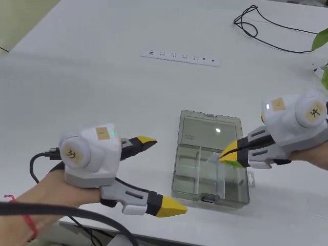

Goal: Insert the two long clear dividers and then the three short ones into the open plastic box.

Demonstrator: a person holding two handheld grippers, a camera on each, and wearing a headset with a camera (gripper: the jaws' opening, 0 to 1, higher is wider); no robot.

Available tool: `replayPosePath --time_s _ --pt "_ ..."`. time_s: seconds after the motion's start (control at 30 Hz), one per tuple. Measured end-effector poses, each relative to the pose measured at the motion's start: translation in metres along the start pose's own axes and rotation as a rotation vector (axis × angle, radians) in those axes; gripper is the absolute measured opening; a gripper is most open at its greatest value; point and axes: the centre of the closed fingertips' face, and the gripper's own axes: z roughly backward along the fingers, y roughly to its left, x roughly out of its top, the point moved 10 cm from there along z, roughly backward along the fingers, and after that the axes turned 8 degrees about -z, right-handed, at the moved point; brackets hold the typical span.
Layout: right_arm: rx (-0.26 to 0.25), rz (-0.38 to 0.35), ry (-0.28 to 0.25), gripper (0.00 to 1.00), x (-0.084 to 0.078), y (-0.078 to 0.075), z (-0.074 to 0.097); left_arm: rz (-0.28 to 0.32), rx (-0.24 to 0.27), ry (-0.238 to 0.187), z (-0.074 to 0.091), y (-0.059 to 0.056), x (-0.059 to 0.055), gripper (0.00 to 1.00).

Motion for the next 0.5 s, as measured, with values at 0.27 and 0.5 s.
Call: replayPosePath --time_s 0.27,0.5 --pt "0.0 -0.009 -0.025 0.02 -0.0046 -0.0005 -0.0023 0.003 -0.002 0.0 0.0002 -0.0014 -0.0004 1.0" --pt "0.006 0.048 -0.045 0.02 -0.0045 0.0043 -0.0027 0.007 -0.002 -0.002 -0.0005 -0.0009 -0.0007 1.0"
